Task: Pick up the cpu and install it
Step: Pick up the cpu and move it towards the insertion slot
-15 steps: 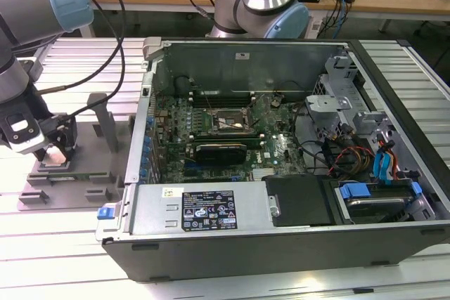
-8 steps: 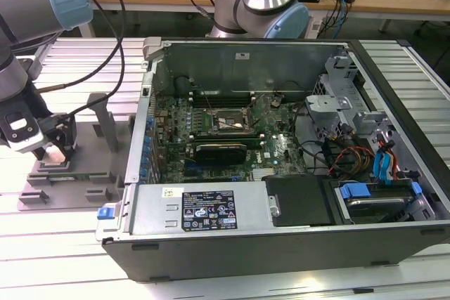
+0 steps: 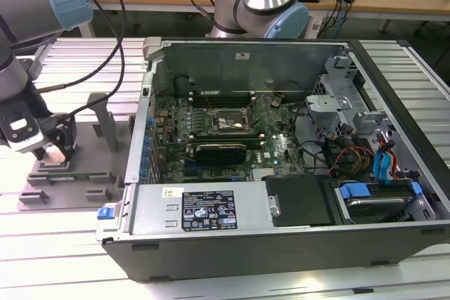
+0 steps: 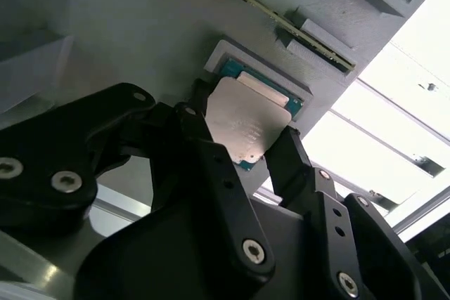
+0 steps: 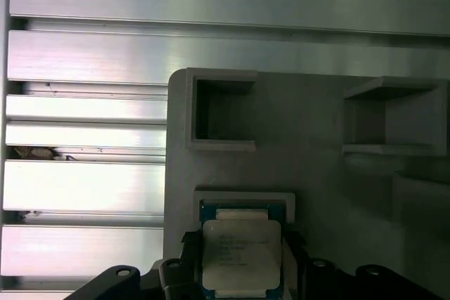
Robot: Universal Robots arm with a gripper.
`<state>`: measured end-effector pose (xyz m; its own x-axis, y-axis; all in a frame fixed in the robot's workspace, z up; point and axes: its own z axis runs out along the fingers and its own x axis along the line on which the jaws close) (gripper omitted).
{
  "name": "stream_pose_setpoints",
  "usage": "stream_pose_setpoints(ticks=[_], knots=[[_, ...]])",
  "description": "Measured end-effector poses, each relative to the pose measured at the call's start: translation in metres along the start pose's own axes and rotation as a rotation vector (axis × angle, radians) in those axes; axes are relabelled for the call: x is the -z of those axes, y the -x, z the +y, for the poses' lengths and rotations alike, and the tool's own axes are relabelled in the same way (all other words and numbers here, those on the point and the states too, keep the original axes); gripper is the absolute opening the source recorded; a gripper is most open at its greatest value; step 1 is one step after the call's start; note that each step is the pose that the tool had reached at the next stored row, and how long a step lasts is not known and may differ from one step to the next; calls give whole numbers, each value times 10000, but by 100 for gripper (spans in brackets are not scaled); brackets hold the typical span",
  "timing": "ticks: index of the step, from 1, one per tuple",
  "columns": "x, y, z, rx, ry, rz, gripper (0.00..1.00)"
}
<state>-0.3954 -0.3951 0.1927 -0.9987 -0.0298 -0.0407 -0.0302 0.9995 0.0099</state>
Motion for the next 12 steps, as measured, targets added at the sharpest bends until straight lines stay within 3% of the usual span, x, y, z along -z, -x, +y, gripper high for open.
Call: stream_pose_setpoints(ticks=[1,12], knots=[[0,0,0,-1,0,0,62],[-11,25,-1,1,1,15,62]])
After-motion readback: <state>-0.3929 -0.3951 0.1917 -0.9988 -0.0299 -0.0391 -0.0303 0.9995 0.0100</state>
